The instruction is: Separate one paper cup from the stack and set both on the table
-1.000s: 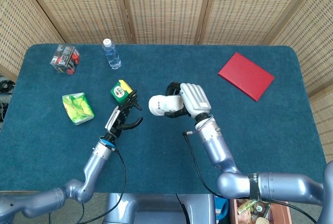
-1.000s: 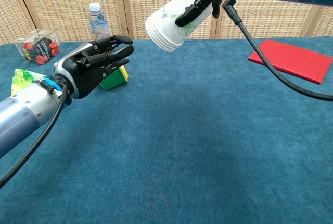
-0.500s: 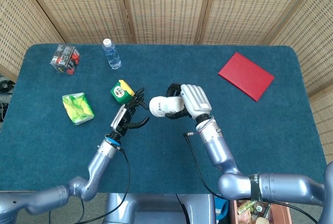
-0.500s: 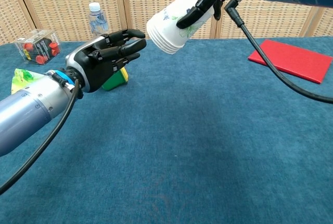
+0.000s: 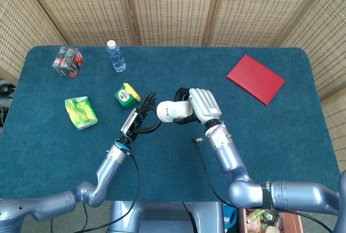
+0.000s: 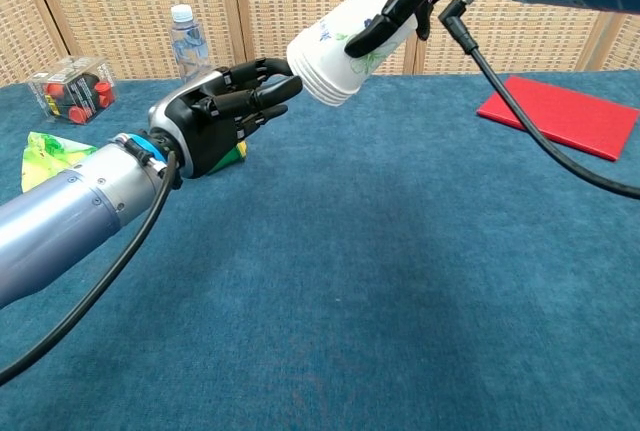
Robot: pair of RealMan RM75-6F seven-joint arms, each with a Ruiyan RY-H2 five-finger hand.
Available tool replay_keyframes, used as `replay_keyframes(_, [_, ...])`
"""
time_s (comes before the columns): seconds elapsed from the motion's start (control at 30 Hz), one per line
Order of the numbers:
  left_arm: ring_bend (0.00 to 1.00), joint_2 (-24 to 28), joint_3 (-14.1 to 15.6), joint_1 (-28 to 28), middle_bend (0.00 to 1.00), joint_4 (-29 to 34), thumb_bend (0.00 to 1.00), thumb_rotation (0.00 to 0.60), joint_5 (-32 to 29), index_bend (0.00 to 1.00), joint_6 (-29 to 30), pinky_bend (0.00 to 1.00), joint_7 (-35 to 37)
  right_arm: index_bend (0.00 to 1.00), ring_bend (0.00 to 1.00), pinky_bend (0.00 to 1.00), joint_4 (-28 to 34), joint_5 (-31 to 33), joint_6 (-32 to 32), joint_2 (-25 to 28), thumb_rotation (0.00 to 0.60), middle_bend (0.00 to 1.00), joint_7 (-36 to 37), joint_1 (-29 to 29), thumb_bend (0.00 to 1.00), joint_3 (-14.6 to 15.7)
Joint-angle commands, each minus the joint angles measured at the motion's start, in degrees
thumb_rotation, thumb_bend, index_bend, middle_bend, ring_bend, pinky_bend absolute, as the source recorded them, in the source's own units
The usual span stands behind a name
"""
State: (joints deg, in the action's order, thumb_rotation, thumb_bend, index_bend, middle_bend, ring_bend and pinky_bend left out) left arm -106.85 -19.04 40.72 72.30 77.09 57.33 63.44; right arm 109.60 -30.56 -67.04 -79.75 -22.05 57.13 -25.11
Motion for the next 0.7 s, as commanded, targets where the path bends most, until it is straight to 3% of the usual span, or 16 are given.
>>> replay_keyframes(0.03, [0.00,-0.2,-0.2,0.3,0.02,-0.1,0.34,0.600,-0.1,0.51,-0.2,0.00,0.2,0.70,0.44,0.68,0.0,0.0,0.0,0.0,0.600,0.58,0.1,0.0,0.17,0.0])
replay_keyframes(0.33, [0.00,-0.5,0.0,0.7,0.02,-0.3,0.37,0.600,0.4,0.58,0.0,0.00,0.6,0.70,0.44,0.68,-0.4,0.0,0.5,0.2,0.600,0.58,0.3,-0.2,0.17,0.4])
replay_keyframes(0.7, [0.00,-1.0,-0.8,1.9,0.03,-0.5,0.37,0.600,0.3,0.59,-0.1,0.00,0.3,0.70,0.44,0.68,-0.1,-0.1,0.3,0.4,0.600,0.58,0.1,-0.2,0.17,0.6])
